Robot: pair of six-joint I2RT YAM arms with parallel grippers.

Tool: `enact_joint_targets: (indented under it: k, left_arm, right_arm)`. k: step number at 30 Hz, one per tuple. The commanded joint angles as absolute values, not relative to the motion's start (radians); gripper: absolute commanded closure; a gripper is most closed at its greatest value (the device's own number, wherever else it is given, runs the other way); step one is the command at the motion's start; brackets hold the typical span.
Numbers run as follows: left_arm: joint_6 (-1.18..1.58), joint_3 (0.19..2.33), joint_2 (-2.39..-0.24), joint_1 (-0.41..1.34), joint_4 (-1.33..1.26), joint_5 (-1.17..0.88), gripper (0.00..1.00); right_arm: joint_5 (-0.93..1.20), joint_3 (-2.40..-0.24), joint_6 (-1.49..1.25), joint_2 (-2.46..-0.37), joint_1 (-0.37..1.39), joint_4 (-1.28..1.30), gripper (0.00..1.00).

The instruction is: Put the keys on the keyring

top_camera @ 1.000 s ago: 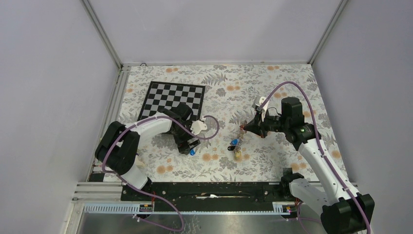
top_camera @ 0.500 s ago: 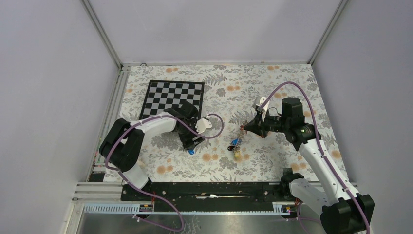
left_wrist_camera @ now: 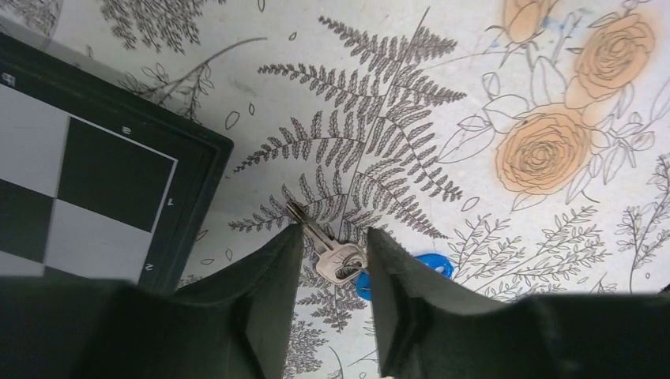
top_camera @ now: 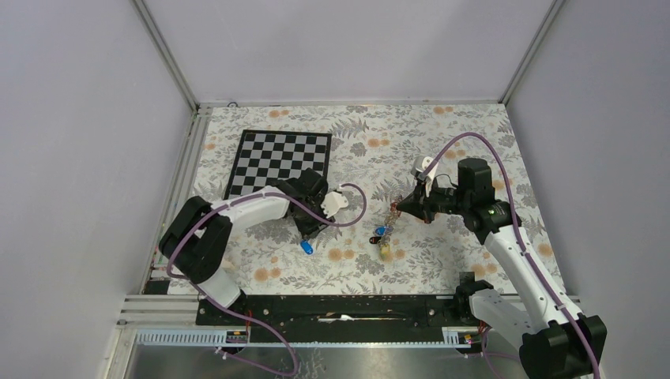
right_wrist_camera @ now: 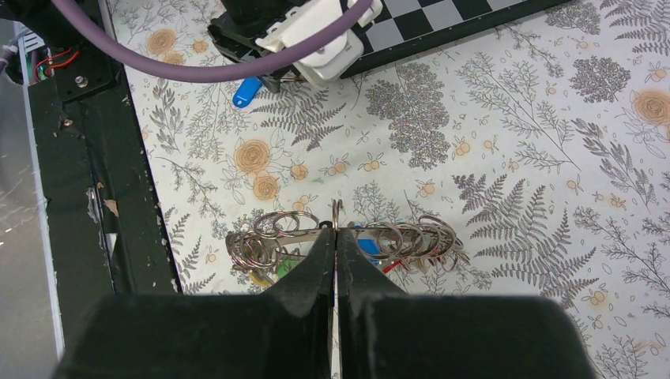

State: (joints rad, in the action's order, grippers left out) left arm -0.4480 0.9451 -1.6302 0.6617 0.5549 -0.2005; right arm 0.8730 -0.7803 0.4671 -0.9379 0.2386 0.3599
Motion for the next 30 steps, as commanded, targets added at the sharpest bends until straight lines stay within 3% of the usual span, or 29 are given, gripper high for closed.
enact_joint_targets:
  k: [1,7,10,30]
  left_arm:
    - [-0.422,0.952,-1.54,0.673,0.532,-0.201,0.53]
    - [-0.432,0.922,-1.429,0.673,0.534,-0.196,0.21]
    - [-0.434,0.897,-1.404,0.673,0.548,-0.194,0.18]
    - [-0.387,0.831,-1.503,0.674,0.542,-0.185,0.48]
  right_arm:
    - [0.885,-0.784,0.479,-0.917,0.227,0.311,1.0]
    - [0.879,-0.782,0.482,-0.92,0.225,0.312,1.0]
    - [0.88,-0.782,0.483,-0.92,0.222,0.31,1.0]
    - [0.894,-0.777,0.483,-0.93,0.203,0.31,1.0]
